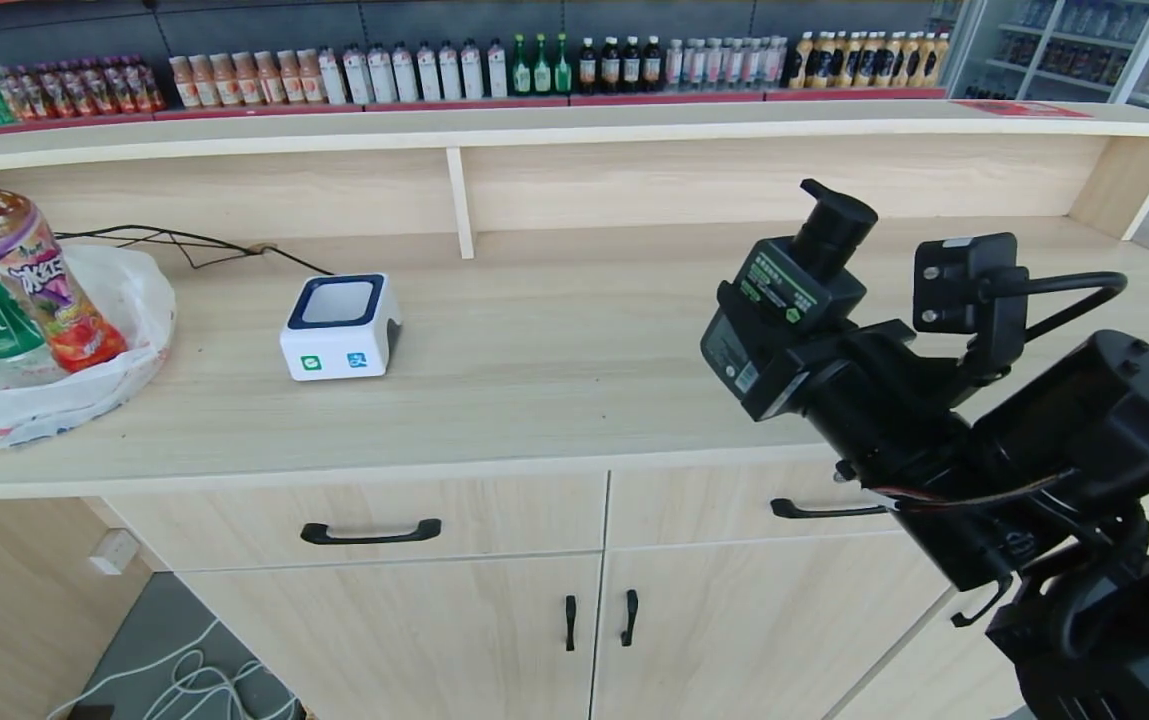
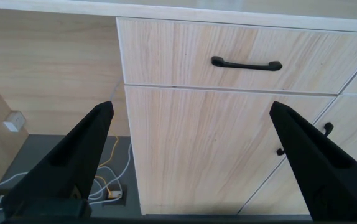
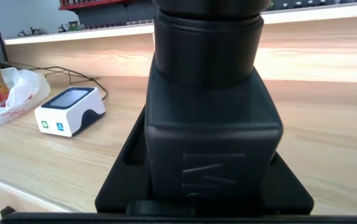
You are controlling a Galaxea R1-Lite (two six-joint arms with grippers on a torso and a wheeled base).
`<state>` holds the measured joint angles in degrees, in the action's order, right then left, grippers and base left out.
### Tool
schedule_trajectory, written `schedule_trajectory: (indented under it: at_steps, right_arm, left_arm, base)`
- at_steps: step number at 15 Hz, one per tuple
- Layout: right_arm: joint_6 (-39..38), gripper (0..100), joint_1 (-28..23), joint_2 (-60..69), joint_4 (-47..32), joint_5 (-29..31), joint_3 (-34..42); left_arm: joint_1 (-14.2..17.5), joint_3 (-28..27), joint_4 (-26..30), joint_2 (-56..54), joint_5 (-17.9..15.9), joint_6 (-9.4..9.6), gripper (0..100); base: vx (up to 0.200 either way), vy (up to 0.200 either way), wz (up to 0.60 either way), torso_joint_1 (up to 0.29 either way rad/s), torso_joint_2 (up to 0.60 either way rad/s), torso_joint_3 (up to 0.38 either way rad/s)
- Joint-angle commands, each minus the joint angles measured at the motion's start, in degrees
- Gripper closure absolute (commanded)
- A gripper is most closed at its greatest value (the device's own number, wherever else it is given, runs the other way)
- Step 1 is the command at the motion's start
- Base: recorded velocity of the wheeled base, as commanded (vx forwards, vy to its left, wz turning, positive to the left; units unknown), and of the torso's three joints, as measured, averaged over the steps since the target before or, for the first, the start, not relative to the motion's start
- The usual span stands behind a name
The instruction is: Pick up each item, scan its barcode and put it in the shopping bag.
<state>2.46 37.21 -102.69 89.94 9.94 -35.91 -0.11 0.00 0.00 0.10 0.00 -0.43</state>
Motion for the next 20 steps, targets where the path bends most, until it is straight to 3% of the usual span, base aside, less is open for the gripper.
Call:
schedule_trajectory:
  at_steps: [1,6,20]
  right_arm:
    - [0.0,100,-0.1,2.8,0.1,0.0,2.1]
    - [-0.3,100,-5.2,5.8,0.1,0.0,3.3]
    - [-0.4,100,-5.2,7.8,0.1,0.0,6.3]
  left_arm:
    - [0.0,0.0,0.0,0.0,0.0,-0.01,0]
    - [0.0,0.0,0.0,0.0,0.0,-0.01,0]
    - [0.0,0.0,0.0,0.0,0.0,-0.01,0]
  base:
    - [0.0,0.0,0.0,0.0,0.0,0.0]
    - [0.0,0.16,0.0,0.001,0.0,0.0]
    - [0.0,0.2,0.0,0.004,0.01,0.001]
